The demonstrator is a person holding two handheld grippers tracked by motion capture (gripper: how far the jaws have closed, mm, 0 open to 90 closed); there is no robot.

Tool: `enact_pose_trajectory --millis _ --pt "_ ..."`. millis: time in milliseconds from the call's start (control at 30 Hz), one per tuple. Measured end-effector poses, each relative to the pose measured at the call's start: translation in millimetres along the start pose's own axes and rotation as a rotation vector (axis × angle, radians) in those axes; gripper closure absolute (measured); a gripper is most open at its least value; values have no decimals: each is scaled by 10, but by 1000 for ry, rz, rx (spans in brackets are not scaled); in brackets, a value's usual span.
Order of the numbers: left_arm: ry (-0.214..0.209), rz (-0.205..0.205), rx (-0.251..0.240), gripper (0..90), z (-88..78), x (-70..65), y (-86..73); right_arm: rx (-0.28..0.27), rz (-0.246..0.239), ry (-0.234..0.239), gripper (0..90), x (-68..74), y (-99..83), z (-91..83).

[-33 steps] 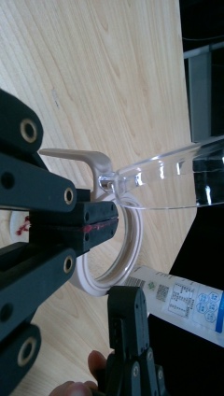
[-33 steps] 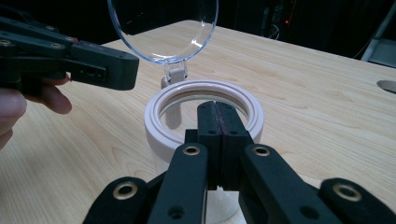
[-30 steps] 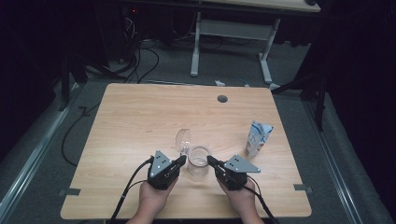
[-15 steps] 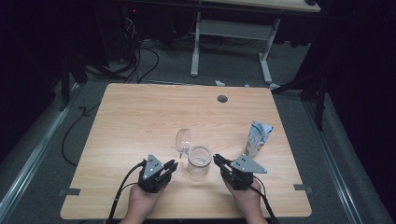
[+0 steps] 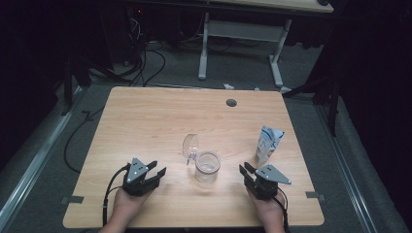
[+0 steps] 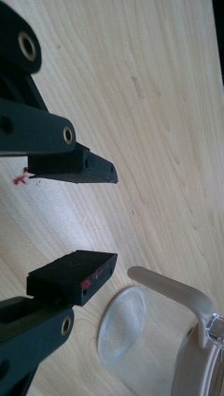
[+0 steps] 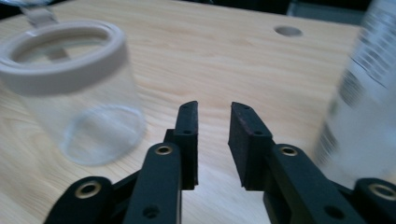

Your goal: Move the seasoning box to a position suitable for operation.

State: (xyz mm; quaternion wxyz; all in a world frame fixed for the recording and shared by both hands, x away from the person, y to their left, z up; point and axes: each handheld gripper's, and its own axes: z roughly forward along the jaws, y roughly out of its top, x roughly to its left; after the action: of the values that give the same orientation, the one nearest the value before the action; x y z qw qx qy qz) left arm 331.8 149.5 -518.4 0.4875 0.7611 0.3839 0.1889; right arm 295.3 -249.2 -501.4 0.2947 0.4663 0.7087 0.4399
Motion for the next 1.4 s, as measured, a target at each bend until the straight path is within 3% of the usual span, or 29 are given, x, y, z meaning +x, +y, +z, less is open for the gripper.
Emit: enact_pose_trajectory --millis 67,133,267,467,567,767,833,967,1133,1233,1400 --pt "-25 10 22 531 2 6 -33 20 5 -43 710 -42 -55 -28" --pt "0 36 30 525 -1 9 -70 35 39 -69 706 -109 -107 -69" --pt "-10 11 5 523 -83 26 -95 33 65 -120 656 -242 -135 -156" --pt "17 1 -35 518 -211 1 -98 13 70 -177 521 -337 -22 -235" --pt "21 6 -35 519 -177 6 -85 8 79 -204 455 -404 68 -210" --pt "18 0 -26 519 -140 32 -100 9 101 -233 411 -544 267 -101" --pt "22 1 -27 519 -141 39 -101 18 100 -258 459 -571 308 -56" --pt "24 -8 -32 519 -169 71 -106 33 96 -244 581 -577 337 -15" --pt "25 -9 -37 519 -178 82 -111 44 60 -239 828 -539 377 -13" --pt "25 -6 -37 519 -179 77 -110 59 36 -263 877 -530 385 -22" --pt "25 -6 -34 519 -166 76 -110 71 21 -282 886 -610 388 -61"
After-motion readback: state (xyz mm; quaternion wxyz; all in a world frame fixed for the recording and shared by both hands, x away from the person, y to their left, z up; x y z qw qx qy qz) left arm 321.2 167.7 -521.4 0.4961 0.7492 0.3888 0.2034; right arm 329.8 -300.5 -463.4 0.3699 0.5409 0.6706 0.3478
